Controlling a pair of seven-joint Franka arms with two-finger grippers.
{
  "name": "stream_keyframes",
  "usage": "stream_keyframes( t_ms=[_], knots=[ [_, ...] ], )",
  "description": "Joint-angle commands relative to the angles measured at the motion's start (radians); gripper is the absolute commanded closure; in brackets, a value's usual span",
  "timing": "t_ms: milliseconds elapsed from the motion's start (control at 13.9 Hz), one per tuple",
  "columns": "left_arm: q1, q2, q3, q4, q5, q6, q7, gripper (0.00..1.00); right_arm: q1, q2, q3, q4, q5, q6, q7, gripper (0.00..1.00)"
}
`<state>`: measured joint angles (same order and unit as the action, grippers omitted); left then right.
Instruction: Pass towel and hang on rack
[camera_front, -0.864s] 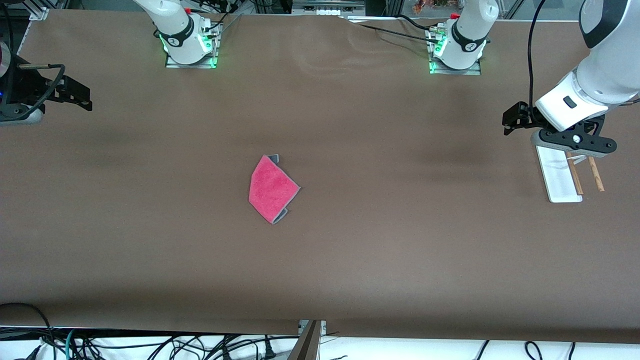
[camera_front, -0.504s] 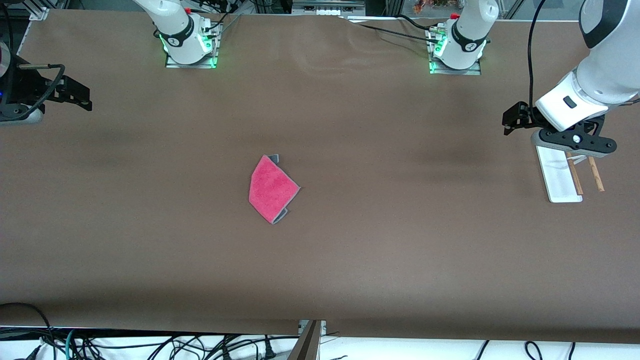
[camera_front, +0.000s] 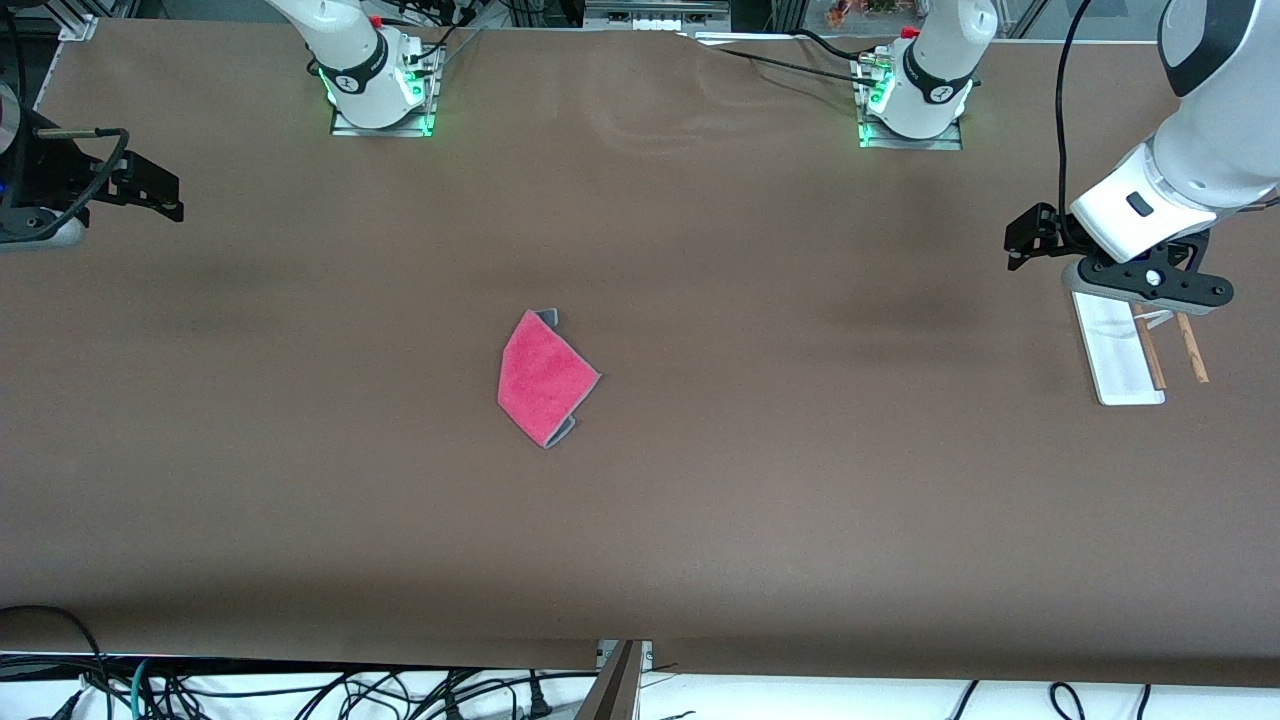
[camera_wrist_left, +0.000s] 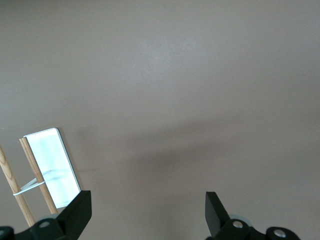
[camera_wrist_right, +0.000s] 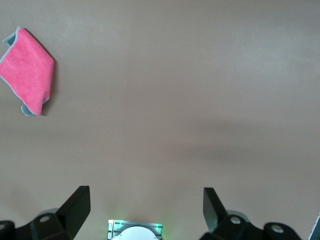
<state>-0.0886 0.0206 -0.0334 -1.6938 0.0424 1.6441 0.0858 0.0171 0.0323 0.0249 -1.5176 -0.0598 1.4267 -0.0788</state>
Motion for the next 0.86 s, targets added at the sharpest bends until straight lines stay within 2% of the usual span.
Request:
stream_keyframes(
  t_ms=[0,504,792],
  knots=[
    [0.000,-0.007,-0.003,0.014,0.014,-0.020,-0.012,0.00,-0.005,0.008,0.003,0.025,0.005,-0.012,0.008,0.00],
    [0.000,-0.007,-0.003,0.019,0.013,-0.021,-0.011,0.00,-0.003,0.023,0.004,0.027,0.006,-0.011,0.007,0.00],
    [0.000,-0.005,-0.003,0.019,0.014,-0.021,-0.008,0.00,0.007,0.047,0.013,0.022,0.035,0.023,0.005,0.00]
  ],
)
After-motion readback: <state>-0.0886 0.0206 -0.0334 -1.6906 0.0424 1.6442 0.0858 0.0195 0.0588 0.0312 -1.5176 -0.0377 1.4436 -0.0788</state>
